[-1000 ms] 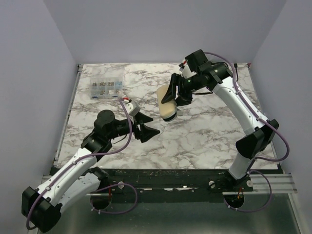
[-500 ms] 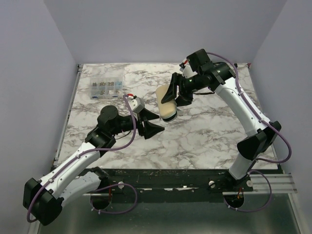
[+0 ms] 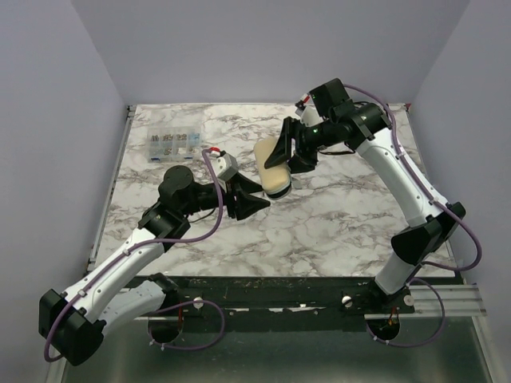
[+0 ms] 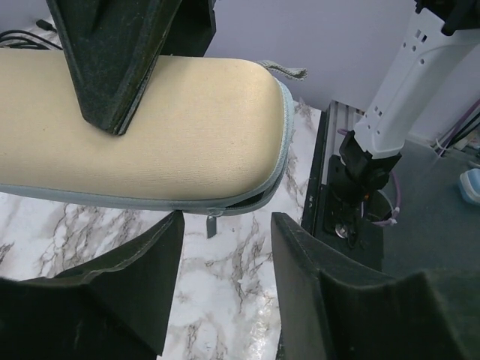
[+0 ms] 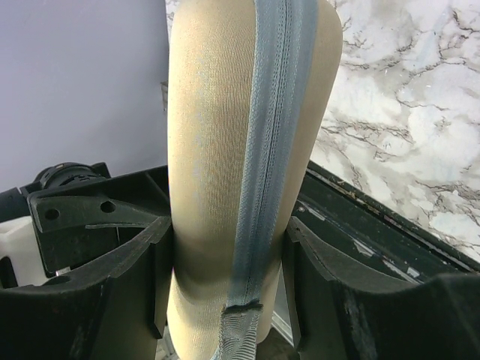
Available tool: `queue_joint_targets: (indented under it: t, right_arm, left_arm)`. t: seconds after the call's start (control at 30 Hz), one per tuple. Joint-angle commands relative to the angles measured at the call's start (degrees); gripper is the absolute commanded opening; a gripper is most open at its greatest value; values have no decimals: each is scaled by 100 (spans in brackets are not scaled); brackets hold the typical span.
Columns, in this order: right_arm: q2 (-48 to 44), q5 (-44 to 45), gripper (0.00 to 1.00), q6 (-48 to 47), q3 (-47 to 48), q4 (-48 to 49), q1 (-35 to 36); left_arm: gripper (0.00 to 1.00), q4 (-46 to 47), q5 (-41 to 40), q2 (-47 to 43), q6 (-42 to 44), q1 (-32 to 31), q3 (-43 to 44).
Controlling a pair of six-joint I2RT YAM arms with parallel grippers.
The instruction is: Open the umbrella
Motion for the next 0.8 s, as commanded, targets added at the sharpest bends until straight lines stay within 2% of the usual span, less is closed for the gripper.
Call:
queue_joint_targets:
  t: [0.0, 0.23, 0.37, 0.5, 0.57, 0.63, 0.77]
  right_arm:
    - [-320, -338, 1, 78, 232, 250, 34]
    - [-393, -425, 1, 105, 193, 321, 34]
    - [-406, -477, 1, 108, 216, 321, 33]
    - [-415, -519, 1, 102, 228, 321, 31]
    - [-422, -546, 1, 87, 219, 315, 34]
    - [-426, -548, 1, 60, 202, 296, 31]
    - [-473, -574, 1, -1, 125, 285, 34]
  left_arm:
    - [47, -93, 186, 32, 258, -40, 326]
    - [32, -294, 141, 70, 340, -40, 425]
    - [28, -270, 6, 51, 262, -44, 428]
    - [20, -236, -20, 64, 172, -44, 428]
    - [12, -173, -63, 51, 102, -48, 415]
    - [0, -127, -98, 29, 52, -47, 419]
    - [0, -187, -225, 22, -56, -46, 499]
